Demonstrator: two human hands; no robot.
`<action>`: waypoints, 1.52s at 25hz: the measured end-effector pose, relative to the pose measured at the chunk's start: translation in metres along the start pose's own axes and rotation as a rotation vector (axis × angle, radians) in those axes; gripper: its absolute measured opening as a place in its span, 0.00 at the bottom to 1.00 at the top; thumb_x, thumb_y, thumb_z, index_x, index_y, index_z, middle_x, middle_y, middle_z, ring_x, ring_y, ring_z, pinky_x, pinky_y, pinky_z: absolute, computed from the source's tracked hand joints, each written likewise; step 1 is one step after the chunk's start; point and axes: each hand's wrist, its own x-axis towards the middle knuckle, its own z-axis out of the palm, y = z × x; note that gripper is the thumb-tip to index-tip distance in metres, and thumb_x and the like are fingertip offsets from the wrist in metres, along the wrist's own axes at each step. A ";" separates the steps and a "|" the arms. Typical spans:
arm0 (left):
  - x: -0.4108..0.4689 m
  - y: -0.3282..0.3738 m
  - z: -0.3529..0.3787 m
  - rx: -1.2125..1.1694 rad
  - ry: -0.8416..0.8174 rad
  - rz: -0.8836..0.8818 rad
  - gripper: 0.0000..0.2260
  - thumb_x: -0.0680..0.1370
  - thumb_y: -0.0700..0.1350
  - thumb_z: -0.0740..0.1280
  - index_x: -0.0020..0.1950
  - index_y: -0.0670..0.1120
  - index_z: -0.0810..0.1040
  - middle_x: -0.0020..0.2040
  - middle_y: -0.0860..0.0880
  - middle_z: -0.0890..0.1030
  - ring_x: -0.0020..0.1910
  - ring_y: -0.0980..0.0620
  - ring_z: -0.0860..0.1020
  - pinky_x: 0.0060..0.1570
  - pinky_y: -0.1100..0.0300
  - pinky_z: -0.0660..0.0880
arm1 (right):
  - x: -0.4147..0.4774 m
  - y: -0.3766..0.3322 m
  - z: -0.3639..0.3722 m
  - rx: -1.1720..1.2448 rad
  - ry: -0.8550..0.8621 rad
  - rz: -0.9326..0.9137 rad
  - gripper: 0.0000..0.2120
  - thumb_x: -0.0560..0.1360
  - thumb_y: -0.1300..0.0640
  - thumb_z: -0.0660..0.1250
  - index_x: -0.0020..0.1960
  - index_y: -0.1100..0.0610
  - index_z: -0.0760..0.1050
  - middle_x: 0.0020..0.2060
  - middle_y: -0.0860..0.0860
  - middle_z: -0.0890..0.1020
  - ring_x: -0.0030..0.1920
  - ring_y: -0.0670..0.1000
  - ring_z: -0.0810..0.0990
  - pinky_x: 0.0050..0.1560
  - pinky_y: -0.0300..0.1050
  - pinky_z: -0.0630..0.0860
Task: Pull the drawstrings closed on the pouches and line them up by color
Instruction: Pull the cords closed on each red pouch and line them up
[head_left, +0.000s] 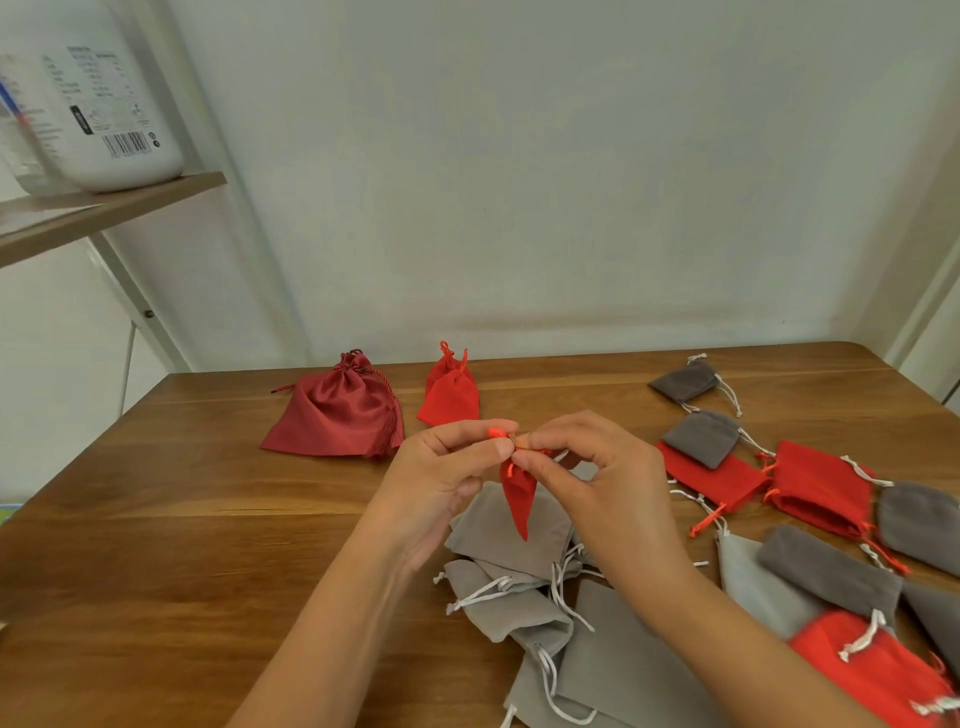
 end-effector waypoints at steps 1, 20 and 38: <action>0.000 0.000 0.000 -0.012 -0.010 0.001 0.08 0.65 0.38 0.71 0.41 0.45 0.85 0.33 0.51 0.80 0.28 0.59 0.68 0.25 0.70 0.61 | 0.000 -0.001 0.001 -0.003 0.009 -0.006 0.05 0.69 0.53 0.72 0.44 0.51 0.83 0.41 0.42 0.82 0.44 0.44 0.80 0.44 0.36 0.76; 0.000 0.006 -0.009 -0.200 -0.187 -0.069 0.15 0.55 0.45 0.83 0.36 0.45 0.84 0.29 0.51 0.76 0.25 0.61 0.69 0.23 0.72 0.64 | 0.004 -0.004 -0.008 0.051 -0.057 -0.213 0.08 0.72 0.54 0.70 0.47 0.55 0.84 0.45 0.46 0.80 0.47 0.42 0.78 0.47 0.31 0.73; -0.003 0.000 -0.001 0.479 -0.019 0.353 0.04 0.71 0.35 0.73 0.43 0.43 0.82 0.35 0.48 0.83 0.36 0.52 0.79 0.38 0.62 0.77 | 0.013 0.007 -0.016 0.144 -0.334 0.242 0.13 0.64 0.43 0.71 0.40 0.52 0.79 0.37 0.51 0.82 0.40 0.53 0.80 0.41 0.48 0.76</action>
